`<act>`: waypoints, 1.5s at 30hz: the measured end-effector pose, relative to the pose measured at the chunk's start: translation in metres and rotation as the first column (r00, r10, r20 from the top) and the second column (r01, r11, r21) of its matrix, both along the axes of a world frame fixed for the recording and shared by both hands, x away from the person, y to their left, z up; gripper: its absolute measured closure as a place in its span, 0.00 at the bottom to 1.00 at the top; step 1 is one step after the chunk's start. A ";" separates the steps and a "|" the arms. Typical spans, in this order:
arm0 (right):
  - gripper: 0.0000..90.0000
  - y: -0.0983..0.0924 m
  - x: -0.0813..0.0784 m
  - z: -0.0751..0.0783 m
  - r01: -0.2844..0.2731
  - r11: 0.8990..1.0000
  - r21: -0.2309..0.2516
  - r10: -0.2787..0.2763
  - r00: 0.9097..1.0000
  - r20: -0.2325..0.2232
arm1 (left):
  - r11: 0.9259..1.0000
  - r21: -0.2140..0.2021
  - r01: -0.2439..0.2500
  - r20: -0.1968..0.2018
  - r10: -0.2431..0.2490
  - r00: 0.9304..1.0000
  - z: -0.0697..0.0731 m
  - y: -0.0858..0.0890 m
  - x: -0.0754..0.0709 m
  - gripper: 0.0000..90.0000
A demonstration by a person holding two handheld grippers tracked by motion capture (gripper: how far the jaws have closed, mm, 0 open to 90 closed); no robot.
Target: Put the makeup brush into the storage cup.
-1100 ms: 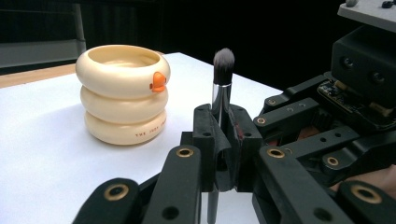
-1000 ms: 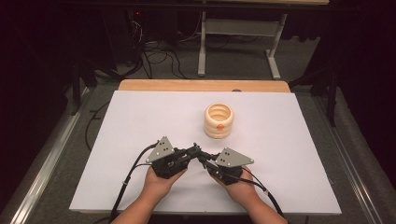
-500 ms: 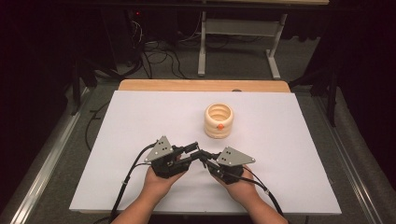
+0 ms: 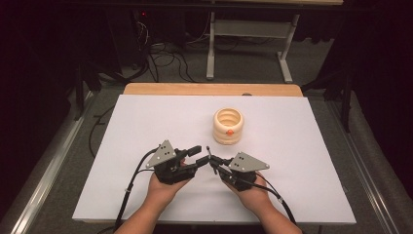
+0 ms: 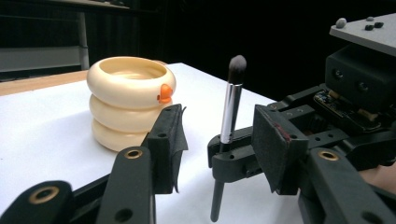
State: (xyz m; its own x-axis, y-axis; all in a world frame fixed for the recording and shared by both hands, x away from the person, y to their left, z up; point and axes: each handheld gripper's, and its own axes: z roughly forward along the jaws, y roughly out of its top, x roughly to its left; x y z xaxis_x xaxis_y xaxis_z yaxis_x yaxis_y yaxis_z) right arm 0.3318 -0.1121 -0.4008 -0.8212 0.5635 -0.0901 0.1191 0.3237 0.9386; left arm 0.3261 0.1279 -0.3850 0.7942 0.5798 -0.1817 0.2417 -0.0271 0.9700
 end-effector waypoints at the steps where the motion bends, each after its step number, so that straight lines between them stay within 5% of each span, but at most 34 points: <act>1: 0.95 0.000 0.000 0.000 0.001 1.000 0.001 -0.001 1.000 0.001 | 1.000 0.000 -0.004 0.001 0.004 1.000 0.000 0.001 0.000 0.59; 28: 0.95 -0.023 0.006 0.006 0.039 0.999 0.016 -0.039 0.999 0.017 | 0.996 0.032 -0.083 0.004 0.083 0.997 -0.002 0.021 0.008 0.46; 45: 0.95 -0.039 0.010 0.011 0.076 0.997 0.034 -0.077 0.996 0.033 | 0.987 0.072 -0.143 -0.010 0.144 0.989 -0.006 0.038 0.009 0.22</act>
